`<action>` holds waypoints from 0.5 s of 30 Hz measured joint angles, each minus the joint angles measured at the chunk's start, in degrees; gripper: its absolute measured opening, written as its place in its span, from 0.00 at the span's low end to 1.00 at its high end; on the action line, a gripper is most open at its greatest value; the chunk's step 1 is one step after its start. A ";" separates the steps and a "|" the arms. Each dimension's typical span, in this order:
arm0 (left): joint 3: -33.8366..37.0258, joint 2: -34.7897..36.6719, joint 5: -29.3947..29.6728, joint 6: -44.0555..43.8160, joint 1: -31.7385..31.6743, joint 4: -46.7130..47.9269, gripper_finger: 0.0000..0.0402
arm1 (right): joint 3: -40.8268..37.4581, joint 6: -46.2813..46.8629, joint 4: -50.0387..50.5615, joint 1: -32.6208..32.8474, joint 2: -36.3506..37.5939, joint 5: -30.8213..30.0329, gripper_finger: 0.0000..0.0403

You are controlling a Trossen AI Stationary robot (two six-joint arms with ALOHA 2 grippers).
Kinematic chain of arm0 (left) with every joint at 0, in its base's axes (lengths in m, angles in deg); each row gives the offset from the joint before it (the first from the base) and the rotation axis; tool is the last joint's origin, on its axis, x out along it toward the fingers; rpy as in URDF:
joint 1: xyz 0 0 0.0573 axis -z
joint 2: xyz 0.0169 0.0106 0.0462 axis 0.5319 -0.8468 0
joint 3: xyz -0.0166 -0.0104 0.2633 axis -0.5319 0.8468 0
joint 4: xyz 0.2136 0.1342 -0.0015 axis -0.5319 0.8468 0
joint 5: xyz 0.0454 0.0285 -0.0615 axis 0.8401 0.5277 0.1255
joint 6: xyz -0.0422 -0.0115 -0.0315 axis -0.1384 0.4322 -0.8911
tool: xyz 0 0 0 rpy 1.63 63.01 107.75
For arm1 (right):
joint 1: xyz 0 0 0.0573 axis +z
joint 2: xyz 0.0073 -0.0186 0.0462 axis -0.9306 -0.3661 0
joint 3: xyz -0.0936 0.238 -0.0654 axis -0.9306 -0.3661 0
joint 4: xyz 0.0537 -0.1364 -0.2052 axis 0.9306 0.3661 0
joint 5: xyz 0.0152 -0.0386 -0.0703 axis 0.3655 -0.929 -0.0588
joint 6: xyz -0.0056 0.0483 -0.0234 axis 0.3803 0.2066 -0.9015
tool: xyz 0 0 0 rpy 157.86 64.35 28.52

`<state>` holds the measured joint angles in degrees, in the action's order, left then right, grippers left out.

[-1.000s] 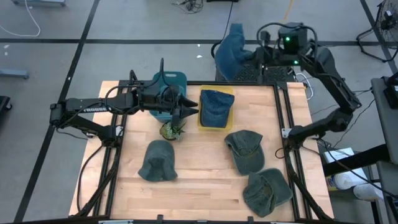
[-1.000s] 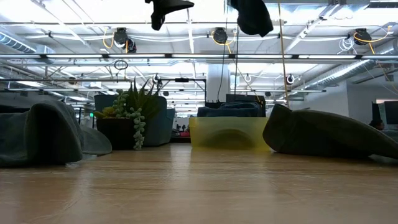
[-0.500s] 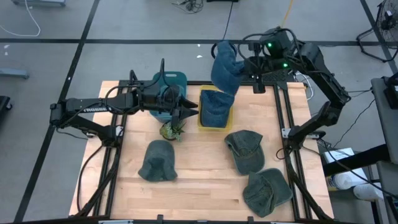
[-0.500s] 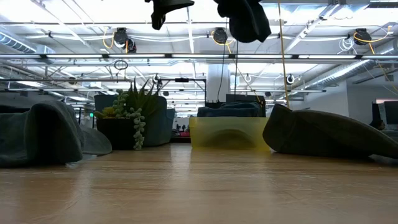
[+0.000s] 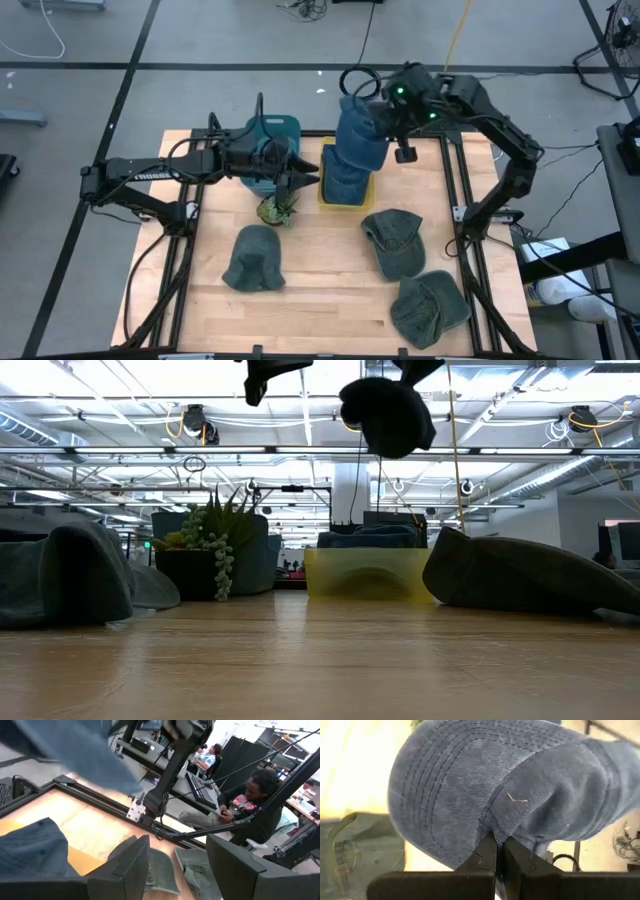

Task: Pick & Place hat
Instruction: Put the blue cap into the yellow bin

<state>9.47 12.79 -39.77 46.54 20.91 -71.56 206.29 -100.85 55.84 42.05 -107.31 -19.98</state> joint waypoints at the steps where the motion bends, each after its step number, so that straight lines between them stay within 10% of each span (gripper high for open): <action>1: 0.01 0.00 0.00 0.01 -0.02 -0.41 0.50 | 0.00 0.02 0.36 0.34 -0.52 0.03 0.00; 15: 0.00 0.00 -1.91 -0.15 0.00 -1.40 0.50 | -0.02 1.95 0.71 2.24 -5.76 2.12 0.00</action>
<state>9.47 12.79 -41.68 46.39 20.91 -72.96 206.27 -98.91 56.55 44.30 -113.08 -17.86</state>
